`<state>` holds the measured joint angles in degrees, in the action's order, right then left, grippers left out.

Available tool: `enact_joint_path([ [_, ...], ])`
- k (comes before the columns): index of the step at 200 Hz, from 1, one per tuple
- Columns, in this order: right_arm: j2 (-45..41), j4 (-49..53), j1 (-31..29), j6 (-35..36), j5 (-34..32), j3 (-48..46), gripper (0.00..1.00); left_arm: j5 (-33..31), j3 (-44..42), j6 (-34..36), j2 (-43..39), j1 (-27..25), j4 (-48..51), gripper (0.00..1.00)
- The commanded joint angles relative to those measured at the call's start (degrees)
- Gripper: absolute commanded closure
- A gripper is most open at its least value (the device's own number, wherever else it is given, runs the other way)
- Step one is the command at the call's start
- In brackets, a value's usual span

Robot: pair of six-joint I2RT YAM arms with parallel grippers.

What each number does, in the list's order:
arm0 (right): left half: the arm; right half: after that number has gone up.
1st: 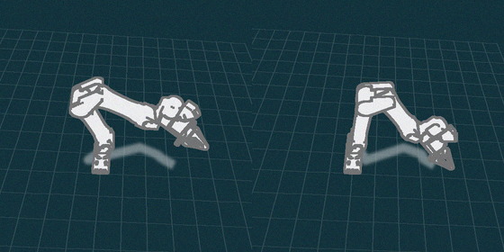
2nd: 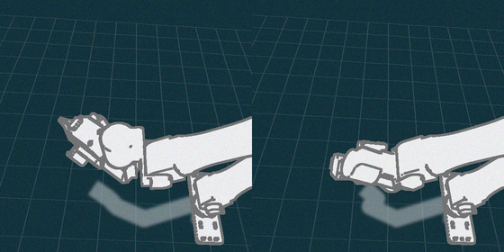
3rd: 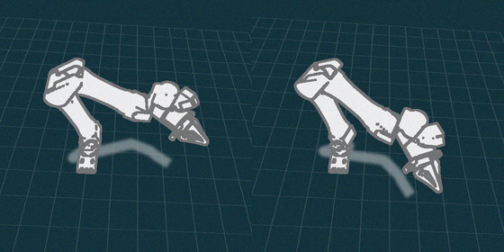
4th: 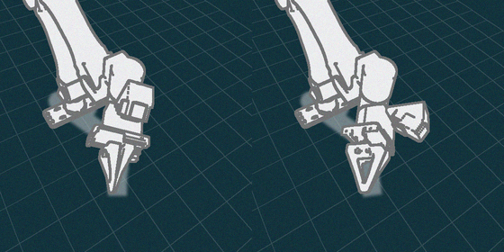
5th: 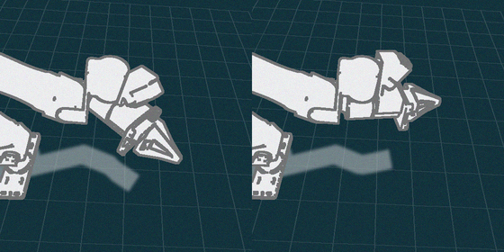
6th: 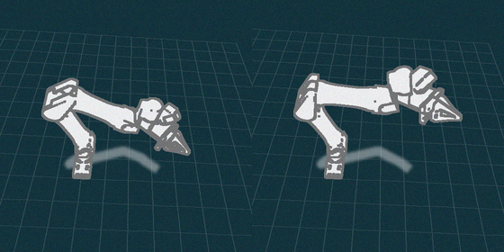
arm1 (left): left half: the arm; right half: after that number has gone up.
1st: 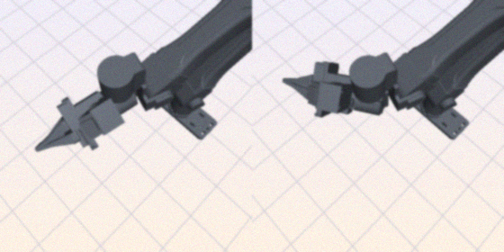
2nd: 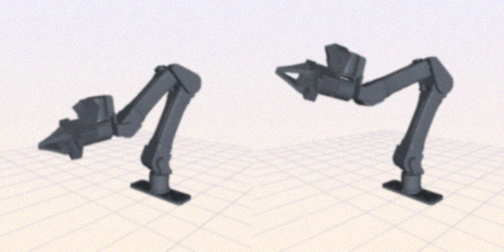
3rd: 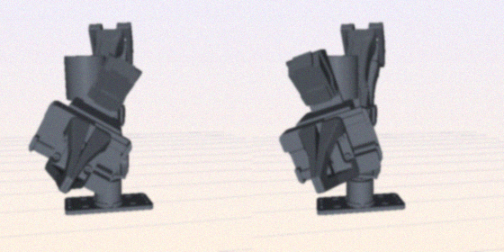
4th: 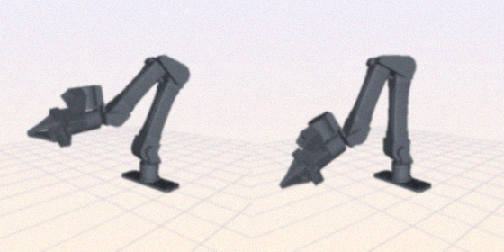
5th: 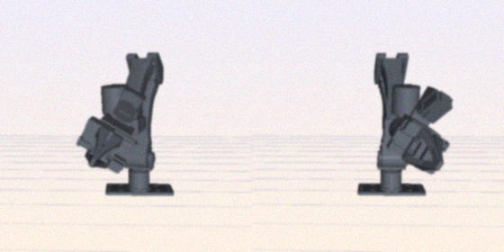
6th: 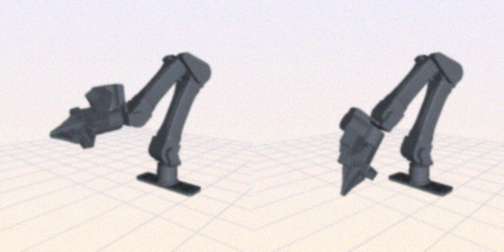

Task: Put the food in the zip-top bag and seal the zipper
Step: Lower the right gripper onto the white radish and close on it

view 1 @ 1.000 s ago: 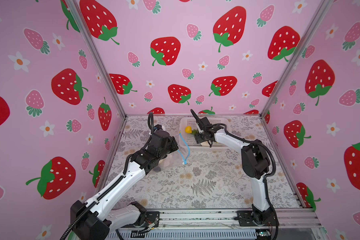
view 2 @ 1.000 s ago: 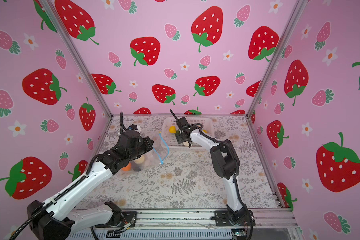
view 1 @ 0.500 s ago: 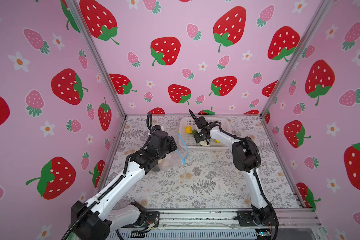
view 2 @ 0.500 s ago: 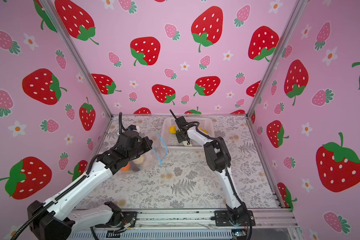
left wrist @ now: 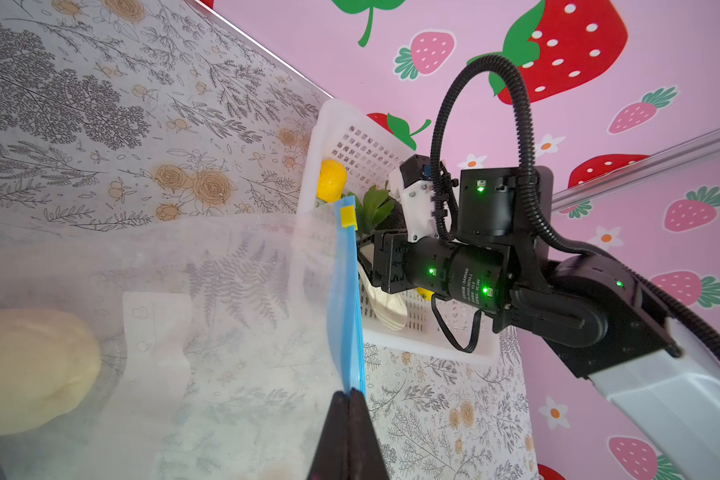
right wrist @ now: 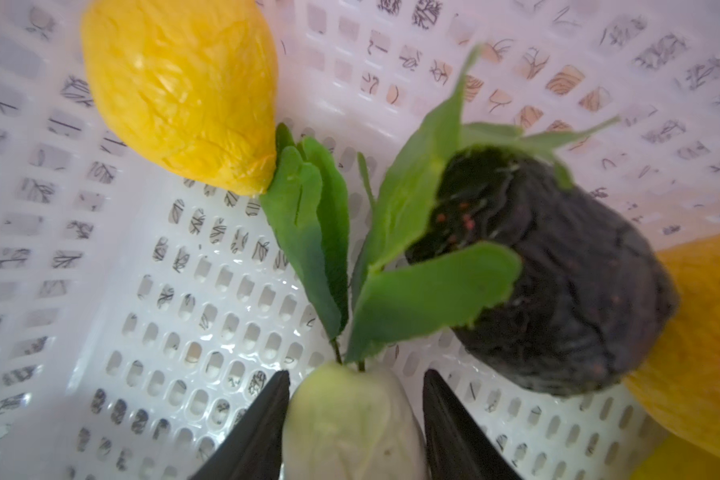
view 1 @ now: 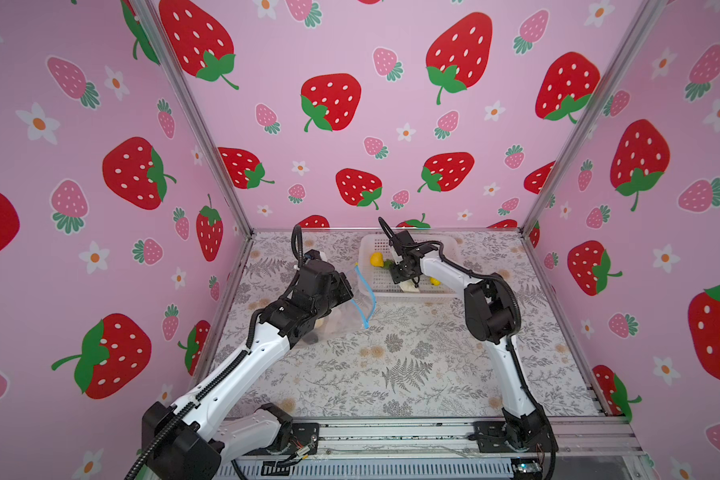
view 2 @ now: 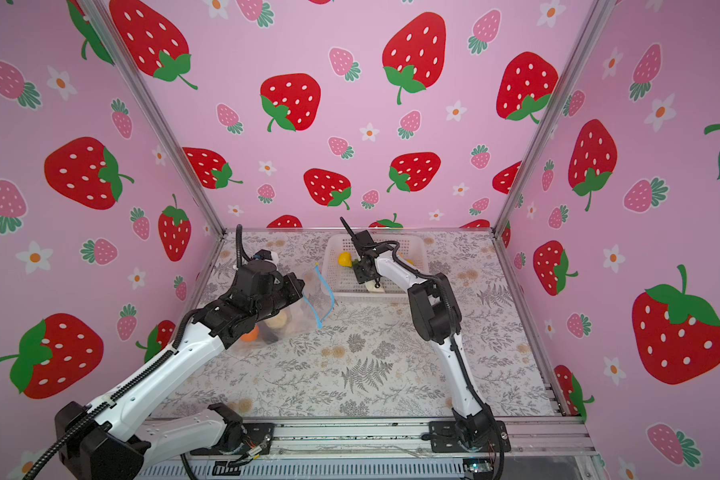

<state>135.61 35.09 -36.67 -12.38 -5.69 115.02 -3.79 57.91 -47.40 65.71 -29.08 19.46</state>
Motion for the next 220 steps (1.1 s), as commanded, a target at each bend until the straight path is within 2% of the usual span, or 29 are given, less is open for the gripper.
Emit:
enact_joint_path([
  [1, 0.1, 1.8, 0.3, -0.3, 1.0, 1.8, 0.48, 0.3, 0.2, -0.2, -0.5, 0.3, -0.8, 1.0],
  [19, -0.3, 1.8, 0.3, -0.4, 1.3, 1.8, 0.48, 0.3, 0.3, 0.0, -0.7, 0.3, -0.7, 1.0],
  [26, -0.6, 1.7, 0.3, -0.5, 1.3, 1.8, 0.51, 0.3, 0.4, -0.1, -0.7, 0.3, -0.7, 1.0],
  [142, -6.2, -0.9, 1.2, -1.8, 1.2, -2.0, 0.54, 0.2, 0.4, -0.4, -1.1, 0.4, -0.5, 1.0],
  [220, -12.5, -8.1, 1.8, -4.2, 4.5, -8.2, 0.55, 0.3, 1.0, -0.7, -0.4, 0.3, -0.6, 1.0],
])
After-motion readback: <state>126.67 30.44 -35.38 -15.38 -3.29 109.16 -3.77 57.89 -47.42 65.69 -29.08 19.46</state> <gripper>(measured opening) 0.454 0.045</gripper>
